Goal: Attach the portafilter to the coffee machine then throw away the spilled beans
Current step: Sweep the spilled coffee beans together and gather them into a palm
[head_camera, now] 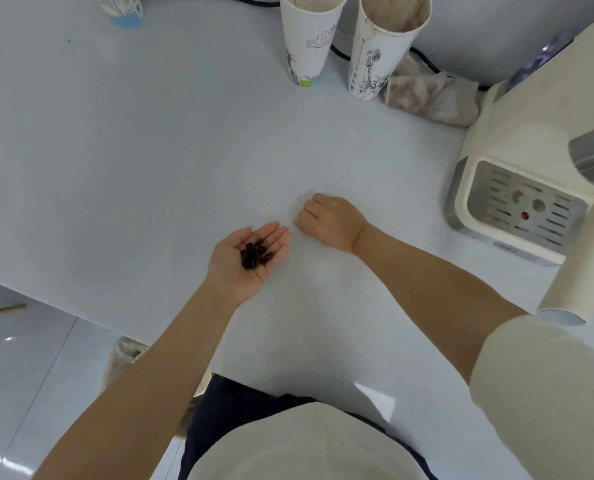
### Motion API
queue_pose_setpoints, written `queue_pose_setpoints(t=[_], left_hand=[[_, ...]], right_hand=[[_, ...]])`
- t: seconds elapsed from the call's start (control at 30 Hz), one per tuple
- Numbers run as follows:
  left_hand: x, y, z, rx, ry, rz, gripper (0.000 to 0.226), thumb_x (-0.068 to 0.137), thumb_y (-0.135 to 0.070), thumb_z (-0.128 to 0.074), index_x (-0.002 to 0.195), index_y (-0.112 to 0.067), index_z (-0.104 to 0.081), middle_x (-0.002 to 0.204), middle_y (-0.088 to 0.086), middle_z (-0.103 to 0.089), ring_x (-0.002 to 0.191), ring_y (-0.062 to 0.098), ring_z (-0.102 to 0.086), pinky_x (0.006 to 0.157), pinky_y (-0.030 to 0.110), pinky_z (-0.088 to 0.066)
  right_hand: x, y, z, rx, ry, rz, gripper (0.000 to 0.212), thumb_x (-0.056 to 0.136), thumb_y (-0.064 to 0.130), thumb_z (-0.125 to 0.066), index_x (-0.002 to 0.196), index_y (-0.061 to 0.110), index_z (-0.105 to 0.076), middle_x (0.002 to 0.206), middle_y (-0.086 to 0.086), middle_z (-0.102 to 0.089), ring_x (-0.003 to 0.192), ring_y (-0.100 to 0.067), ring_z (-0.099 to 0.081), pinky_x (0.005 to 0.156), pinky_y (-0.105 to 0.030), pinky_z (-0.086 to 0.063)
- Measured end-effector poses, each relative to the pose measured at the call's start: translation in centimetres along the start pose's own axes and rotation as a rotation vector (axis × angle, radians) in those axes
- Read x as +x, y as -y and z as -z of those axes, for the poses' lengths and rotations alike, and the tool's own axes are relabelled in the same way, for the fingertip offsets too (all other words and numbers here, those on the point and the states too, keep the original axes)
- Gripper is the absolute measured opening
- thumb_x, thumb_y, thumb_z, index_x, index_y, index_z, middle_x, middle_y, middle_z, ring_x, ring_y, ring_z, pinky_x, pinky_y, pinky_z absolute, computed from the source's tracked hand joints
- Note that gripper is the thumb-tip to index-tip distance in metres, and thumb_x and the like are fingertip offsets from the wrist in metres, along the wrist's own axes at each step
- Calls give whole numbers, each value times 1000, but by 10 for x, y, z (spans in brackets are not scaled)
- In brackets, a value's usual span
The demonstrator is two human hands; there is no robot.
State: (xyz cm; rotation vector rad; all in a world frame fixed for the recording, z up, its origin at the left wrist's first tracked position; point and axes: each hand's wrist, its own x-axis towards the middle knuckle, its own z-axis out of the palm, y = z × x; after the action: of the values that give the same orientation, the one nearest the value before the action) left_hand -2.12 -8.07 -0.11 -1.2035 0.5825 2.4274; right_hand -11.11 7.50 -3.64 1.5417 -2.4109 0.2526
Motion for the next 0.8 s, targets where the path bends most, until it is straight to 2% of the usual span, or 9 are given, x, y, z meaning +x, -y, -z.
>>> queue_pose_setpoints(t=[0.07,0.17,0.27,0.4,0.6,0.8], left_hand=[[1,-1,0,-1,-6,-5,42,95,-18,-29,88,6,-63,82,18,-72,82,25,-67,59,32,-59],[2,-2,-1,6,-11,-4,42,95,-18,-29,88,6,-63,78,18,-74,78,25,-69,59,32,-59],[3,0,-1,23,-18,2,42,95,-18,-29,88,6,-63,77,17,-74,83,25,-66,59,31,-59],[3,1,-1,42,-23,6,42,95,-18,-30,87,5,-64,76,17,-75,77,24,-70,60,31,-60],[6,0,-2,49,-27,19,45,94,-17,-31,81,6,-67,76,18,-75,69,25,-73,58,32,-60],[7,1,-6,79,-24,31,40,95,-17,-30,88,6,-63,75,18,-75,69,25,-73,59,32,-60]], right_hand=[[-1,2,1,-5,72,-55,33,62,15,-81,43,8,-55,39,-4,-53,33,-19,-51,28,-16,-37],[-2,3,2,-8,127,-154,37,50,17,-88,39,10,-53,34,-2,-50,28,-17,-48,26,-14,-33],[-2,4,2,-19,86,-230,40,47,17,-88,36,12,-49,30,0,-46,23,-15,-43,25,-12,-30],[-2,5,0,-49,14,-314,44,44,14,-87,32,13,-44,27,0,-43,21,-15,-39,27,-10,-27],[-8,4,-2,-46,-43,-249,39,48,13,-86,35,11,-49,31,-1,-47,26,-16,-44,25,-13,-31],[-10,3,-3,-34,-64,-205,40,49,12,-87,37,11,-49,29,0,-44,25,-14,-42,25,-13,-32]])
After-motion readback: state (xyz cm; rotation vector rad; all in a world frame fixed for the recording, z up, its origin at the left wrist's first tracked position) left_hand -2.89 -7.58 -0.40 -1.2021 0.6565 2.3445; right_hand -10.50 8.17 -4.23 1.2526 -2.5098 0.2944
